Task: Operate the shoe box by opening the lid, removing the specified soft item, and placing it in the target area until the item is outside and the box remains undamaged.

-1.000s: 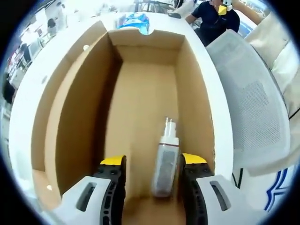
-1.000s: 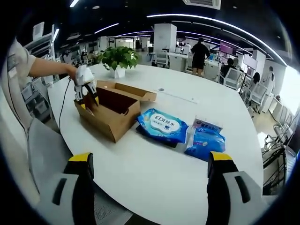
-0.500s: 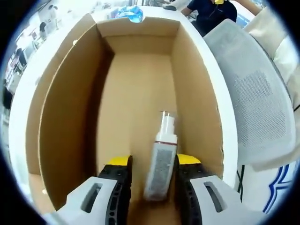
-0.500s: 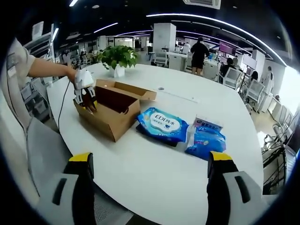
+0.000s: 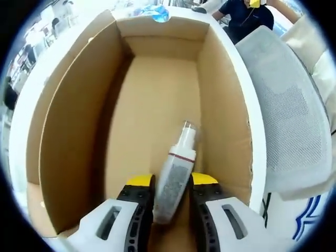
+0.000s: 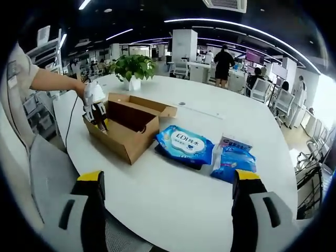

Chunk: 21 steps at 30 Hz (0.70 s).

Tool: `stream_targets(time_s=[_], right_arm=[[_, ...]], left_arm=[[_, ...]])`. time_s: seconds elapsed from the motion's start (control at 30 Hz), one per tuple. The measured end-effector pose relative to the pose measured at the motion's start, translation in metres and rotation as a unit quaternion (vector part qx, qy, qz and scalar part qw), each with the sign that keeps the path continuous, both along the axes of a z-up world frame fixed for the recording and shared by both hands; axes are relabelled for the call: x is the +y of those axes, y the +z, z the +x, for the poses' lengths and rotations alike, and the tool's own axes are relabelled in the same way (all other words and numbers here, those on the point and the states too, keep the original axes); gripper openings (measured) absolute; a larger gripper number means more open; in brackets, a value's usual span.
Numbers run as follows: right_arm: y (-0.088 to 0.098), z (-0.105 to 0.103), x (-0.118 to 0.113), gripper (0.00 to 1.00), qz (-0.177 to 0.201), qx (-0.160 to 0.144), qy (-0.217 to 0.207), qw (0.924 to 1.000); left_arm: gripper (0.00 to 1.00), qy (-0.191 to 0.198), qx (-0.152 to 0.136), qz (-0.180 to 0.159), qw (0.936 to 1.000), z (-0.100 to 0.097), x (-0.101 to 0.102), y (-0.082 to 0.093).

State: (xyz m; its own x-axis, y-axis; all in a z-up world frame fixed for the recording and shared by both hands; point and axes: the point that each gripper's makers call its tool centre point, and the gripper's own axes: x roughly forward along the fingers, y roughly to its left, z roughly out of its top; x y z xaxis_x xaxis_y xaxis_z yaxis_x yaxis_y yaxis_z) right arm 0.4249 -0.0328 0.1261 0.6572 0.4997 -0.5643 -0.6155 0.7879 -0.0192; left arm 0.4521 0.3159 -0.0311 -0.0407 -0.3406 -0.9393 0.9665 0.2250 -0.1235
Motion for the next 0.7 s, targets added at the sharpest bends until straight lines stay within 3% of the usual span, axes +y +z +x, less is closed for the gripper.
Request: stream_targets(time_s=[0.7], right_arm=[[0.007, 0.003, 0.006, 0.93, 0.015, -0.012, 0.009, 0.9998]], left_arm=[[0.18, 0.029, -0.012, -0.008, 0.9995, 0.006, -0.004, 0.014]])
